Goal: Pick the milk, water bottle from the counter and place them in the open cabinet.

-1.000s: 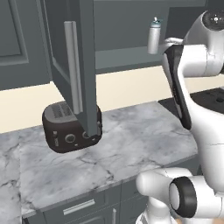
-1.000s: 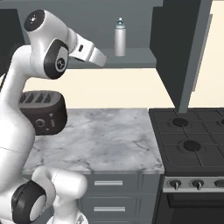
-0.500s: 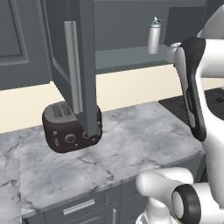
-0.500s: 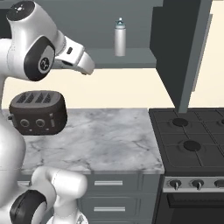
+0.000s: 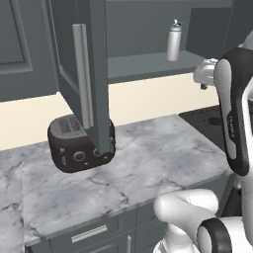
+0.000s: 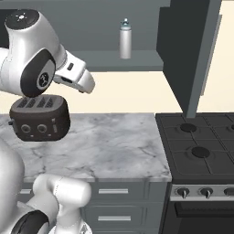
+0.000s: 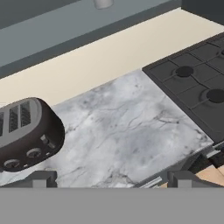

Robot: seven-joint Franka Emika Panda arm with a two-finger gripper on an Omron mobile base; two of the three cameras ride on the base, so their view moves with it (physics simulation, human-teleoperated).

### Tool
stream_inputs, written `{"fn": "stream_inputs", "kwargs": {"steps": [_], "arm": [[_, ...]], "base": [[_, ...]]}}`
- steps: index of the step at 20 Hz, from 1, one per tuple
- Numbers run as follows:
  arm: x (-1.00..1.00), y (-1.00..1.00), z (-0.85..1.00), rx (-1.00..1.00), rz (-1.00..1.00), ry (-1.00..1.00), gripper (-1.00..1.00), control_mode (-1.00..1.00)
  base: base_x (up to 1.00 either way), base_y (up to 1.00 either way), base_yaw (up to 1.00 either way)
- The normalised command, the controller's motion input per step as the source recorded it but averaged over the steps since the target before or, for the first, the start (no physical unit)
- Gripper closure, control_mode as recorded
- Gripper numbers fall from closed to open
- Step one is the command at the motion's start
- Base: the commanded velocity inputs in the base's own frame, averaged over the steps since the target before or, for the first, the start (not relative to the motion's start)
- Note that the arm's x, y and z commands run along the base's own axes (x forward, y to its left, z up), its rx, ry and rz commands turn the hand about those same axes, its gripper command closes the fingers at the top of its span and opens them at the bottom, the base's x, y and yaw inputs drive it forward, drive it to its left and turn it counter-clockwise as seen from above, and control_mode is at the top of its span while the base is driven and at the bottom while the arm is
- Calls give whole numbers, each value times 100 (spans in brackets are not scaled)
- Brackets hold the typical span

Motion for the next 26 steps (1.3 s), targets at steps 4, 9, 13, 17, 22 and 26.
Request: {"fn": "stream_inputs", "kwargs": {"steps": [4,9,13,17,22,26], "arm": [[-43,22,-36,0,7,0,-100,-100],[-39,15,-18,0,4,-1,-100,-100],[-27,7,-14,0,1,-2,-100,-100],[-17,4,-14,0,0,-2,-100,-100],[-9,3,-12,0,0,0,-100,-100],[-11,6,-24,0,0,0,-100,-100]], "base": [[0,0,0],[0,0,0],[0,0,0],[0,0,0],[0,0,0],[0,0,0]]}}
